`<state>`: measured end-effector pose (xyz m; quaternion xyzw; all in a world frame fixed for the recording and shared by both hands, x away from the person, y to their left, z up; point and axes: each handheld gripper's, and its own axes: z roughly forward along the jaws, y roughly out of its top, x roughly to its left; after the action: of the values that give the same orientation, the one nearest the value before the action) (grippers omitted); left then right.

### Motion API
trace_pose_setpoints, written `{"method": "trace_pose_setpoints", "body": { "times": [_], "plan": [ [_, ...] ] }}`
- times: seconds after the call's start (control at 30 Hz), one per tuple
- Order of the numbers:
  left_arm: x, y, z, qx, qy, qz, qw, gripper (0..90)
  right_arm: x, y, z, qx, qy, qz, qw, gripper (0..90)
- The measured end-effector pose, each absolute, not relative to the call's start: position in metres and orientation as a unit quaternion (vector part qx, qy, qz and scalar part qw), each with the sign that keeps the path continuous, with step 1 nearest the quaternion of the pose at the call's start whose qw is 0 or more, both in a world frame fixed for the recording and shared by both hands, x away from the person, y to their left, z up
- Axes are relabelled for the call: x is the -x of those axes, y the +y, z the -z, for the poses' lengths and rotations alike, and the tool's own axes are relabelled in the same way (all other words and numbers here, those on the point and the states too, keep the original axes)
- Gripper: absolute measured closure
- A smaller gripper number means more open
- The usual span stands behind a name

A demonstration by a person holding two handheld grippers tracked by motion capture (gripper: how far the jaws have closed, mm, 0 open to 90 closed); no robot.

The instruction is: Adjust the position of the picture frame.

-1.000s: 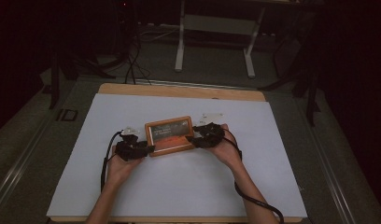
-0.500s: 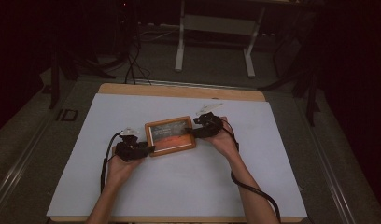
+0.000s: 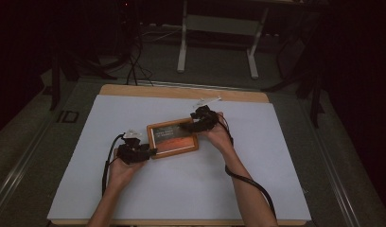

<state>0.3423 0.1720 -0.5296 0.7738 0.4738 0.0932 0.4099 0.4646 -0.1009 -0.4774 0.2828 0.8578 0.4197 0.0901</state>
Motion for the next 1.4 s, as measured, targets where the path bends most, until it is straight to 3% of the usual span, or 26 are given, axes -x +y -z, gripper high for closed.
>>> {"method": "trace_pose_setpoints", "body": {
  "times": [0.63, 0.93, 1.17, 1.4],
  "plan": [
    [-0.338, 0.166, 0.527, -0.782, 0.463, -0.123, 0.398, 55.7, -0.47, -0.083, 0.474, -0.261, 0.869, -0.417, 0.061, 26.8],
    [-0.334, 0.162, 0.526, -0.787, 0.455, -0.139, 0.393, 58.6, -0.457, -0.082, 0.465, -0.224, 0.874, -0.427, 0.051, 36.4],
    [-0.333, 0.16, 0.525, -0.79, 0.451, -0.143, 0.389, 61.2, -0.447, -0.074, 0.46, -0.198, 0.89, -0.406, 0.069, 40.5],
    [-0.331, 0.158, 0.525, -0.795, 0.444, -0.153, 0.384, 63.0, -0.439, -0.074, 0.454, -0.185, 0.891, -0.412, 0.052, 45.5]
  ]
}}
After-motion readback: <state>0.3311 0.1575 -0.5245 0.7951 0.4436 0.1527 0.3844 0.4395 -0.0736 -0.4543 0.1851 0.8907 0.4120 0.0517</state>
